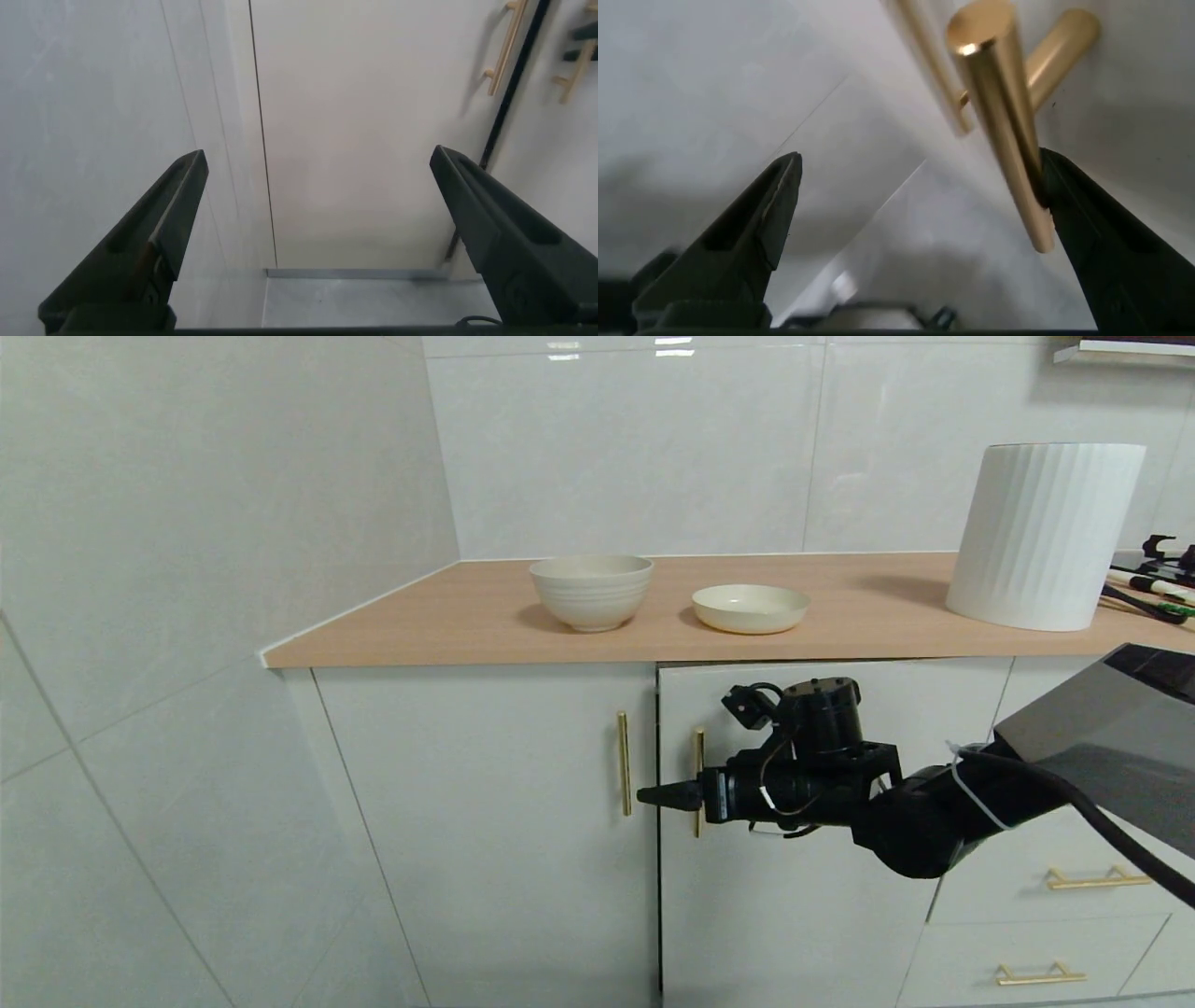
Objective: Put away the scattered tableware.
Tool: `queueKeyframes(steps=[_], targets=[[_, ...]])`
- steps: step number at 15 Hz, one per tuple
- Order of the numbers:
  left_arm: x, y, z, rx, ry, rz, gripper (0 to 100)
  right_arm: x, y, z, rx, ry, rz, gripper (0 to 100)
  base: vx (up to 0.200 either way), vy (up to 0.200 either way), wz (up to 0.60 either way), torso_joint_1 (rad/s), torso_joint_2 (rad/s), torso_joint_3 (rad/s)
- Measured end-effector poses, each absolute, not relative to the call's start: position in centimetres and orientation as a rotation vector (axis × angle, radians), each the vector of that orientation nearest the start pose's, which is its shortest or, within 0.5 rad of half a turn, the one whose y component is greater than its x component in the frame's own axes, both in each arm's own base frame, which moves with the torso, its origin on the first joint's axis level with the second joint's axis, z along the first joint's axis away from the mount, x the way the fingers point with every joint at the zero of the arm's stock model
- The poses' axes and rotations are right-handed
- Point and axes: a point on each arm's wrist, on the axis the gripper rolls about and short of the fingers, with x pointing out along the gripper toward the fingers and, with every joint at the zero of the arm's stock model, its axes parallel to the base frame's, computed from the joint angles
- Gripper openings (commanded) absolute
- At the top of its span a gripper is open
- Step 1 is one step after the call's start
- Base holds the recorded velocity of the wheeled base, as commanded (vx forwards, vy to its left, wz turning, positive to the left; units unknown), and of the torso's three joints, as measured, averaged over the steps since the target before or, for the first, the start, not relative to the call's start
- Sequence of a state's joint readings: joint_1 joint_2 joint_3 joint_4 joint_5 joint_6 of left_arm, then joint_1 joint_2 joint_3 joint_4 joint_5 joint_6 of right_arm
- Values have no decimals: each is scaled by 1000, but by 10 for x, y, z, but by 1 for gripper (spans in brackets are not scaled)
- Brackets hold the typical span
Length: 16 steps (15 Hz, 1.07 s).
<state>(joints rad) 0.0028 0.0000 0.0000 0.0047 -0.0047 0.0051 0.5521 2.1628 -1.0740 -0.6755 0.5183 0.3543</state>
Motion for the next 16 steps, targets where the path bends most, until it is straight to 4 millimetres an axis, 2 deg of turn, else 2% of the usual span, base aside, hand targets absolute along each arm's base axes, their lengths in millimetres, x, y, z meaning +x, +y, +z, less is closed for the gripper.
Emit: queueKeyframes(steps=[6, 8, 10, 16], targets=[[-23, 0, 75, 5, 5, -2, 100, 307, 203, 101, 320, 665, 1078, 100, 0, 0, 0, 0, 0, 0], [-23, 0, 75, 5, 5, -2, 100, 297, 196, 102, 320, 632, 1107, 100, 0, 0, 0, 0, 0, 0], [-23, 0, 75, 5, 4, -2, 100, 291, 190, 105, 320, 589, 1120, 100, 0, 0, 0, 0, 0, 0], [-23, 0, 75, 16, 4, -3, 100, 283, 185, 104, 324, 602, 1136, 100, 0, 0, 0, 0, 0, 0]])
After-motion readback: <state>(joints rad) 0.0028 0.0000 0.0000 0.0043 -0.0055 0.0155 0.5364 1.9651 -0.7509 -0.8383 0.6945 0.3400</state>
